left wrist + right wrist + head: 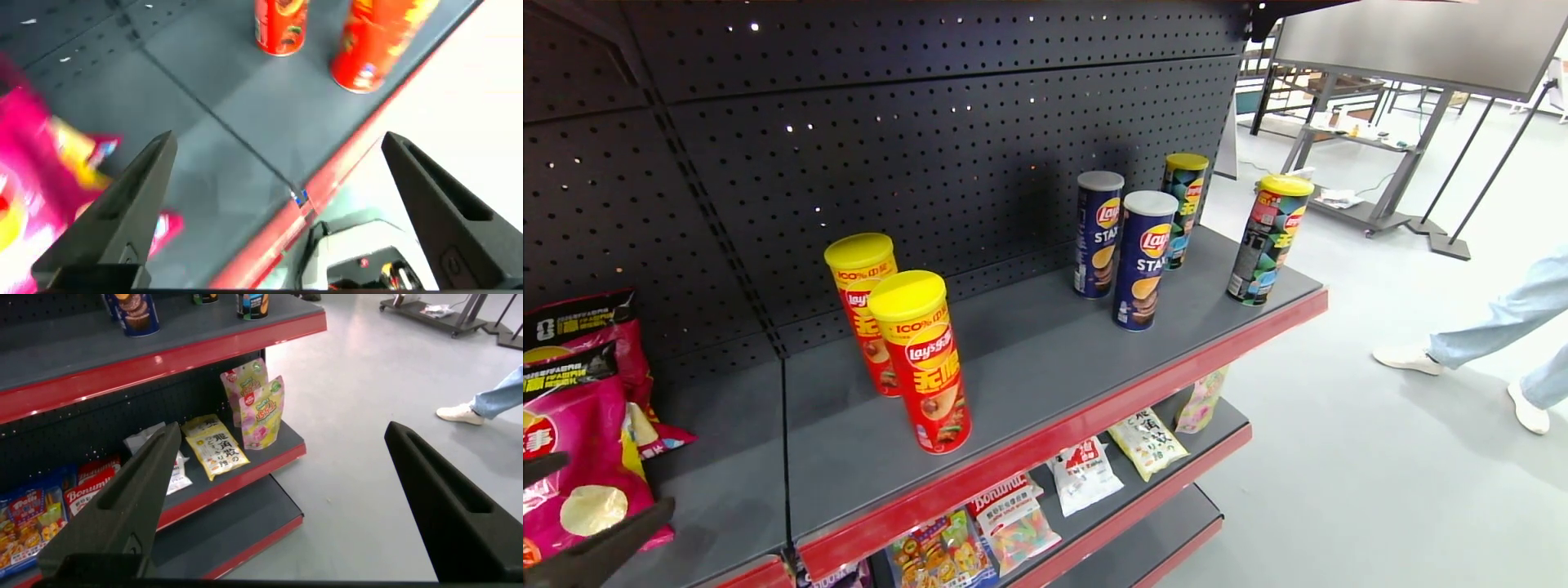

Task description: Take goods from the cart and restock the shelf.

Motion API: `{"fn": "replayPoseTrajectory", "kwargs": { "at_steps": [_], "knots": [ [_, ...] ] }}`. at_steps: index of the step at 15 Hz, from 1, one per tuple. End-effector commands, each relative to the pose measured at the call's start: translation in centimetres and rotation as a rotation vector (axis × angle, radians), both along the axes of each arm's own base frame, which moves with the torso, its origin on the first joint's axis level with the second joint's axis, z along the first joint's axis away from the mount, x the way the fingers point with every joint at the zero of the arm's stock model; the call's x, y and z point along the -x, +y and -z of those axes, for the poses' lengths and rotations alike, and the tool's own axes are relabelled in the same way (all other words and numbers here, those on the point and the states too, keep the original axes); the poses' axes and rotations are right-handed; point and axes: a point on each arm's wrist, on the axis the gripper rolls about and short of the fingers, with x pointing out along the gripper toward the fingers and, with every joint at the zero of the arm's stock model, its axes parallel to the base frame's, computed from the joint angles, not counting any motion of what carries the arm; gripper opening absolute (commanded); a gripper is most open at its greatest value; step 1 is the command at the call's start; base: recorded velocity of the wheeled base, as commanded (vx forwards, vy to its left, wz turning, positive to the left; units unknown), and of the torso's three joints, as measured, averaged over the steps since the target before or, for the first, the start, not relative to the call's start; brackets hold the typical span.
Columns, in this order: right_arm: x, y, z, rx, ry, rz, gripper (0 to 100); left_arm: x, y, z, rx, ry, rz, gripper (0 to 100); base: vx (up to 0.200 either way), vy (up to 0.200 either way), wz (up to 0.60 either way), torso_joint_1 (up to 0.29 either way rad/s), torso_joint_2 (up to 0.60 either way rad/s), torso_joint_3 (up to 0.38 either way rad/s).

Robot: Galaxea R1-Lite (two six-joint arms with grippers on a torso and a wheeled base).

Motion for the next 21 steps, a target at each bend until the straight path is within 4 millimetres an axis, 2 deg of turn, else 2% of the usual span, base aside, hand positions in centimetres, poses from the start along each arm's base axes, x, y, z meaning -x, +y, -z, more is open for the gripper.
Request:
{"fn": "replayPoseTrajectory", "kwargs": {
  "at_steps": [1,5,7,10,13,17,21],
  "knots": [
    [0.0,0.0,0.0,0.0,0.0,0.0,100,6.1,-1.3,0.8,0.004,-0.2,-0.037,100,0.0,0.0,0.0,0.0,0.0,0.0],
    [0.0,0.0,0.0,0.0,0.0,0.0,100,8.0,-1.7,1.1,0.023,-0.295,-0.016,100,0.0,0.0,0.0,0.0,0.0,0.0],
    [0.0,0.0,0.0,0.0,0.0,0.0,100,8.3,-1.7,1.2,0.04,-0.307,0.03,100,0.0,0.0,0.0,0.0,0.0,0.0],
    [0.0,0.0,0.0,0.003,0.0,-0.003,100,9.7,-1.8,2.3,0.059,-0.329,0.076,100,0.0,0.0,0.0,0.0,0.0,0.0],
    [0.0,0.0,0.0,0.005,0.0,-0.006,100,10.0,-1.6,2.9,0.031,-0.335,-0.072,100,0.0,0.0,0.0,0.0,0.0,0.0],
    [0.0,0.0,0.0,0.006,0.0,-0.006,100,10.0,-1.4,3.1,0.011,-0.341,-0.173,100,0.0,0.0,0.0,0.0,0.0,0.0],
    [0.0,0.0,0.0,0.006,0.0,-0.006,100,10.2,-1.4,3.2,0.007,-0.351,-0.185,100,0.0,0.0,0.6,0.0,0.0,0.005]
  ]
}}
